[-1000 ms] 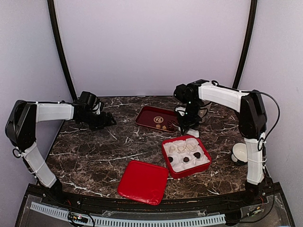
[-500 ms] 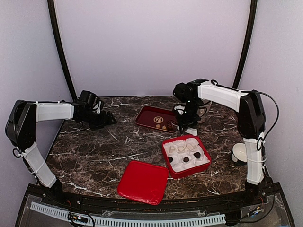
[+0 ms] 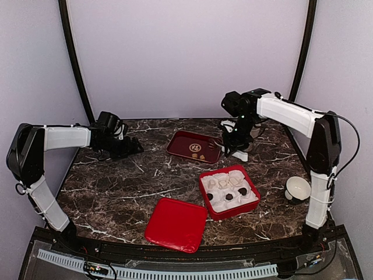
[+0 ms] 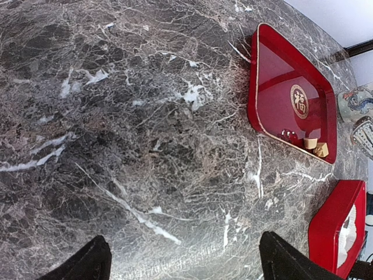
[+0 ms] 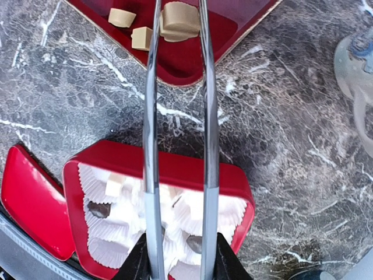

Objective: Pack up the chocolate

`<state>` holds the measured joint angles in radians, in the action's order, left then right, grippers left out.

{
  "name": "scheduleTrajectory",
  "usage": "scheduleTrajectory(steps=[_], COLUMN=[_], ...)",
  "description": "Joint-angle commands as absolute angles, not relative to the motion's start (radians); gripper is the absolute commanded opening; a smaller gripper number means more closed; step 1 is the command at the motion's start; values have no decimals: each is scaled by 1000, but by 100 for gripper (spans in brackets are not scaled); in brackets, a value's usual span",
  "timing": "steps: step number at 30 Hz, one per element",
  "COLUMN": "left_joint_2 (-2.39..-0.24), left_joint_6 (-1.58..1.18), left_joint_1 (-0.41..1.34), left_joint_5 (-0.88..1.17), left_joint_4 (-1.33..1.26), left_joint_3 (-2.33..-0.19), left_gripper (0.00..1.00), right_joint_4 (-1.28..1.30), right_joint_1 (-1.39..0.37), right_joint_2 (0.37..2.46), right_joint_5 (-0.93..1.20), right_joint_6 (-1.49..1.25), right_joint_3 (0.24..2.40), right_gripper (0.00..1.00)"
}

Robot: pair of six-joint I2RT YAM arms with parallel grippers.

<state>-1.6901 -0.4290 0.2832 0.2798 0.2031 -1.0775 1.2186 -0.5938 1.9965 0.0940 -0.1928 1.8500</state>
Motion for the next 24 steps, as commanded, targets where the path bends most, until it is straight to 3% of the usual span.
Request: scheduleTrajectory(steps=[1,24], left_joint_2=[-1642,-1614], left_joint_6=[-414,-435], left_joint_1=[275,275], left_joint_5=[283,348], left_joint_4=[224,198], left_joint_3=[-1077,-1033], left_gripper=[91,91], right_joint_4=[1217,1414], right_joint_1=[-581,-679], right_joint_2=[1904,1273], right_joint_5=[102,239], right_joint_6=[-208,-420], right_joint_3=[1801,1253], right_gripper=[15,16])
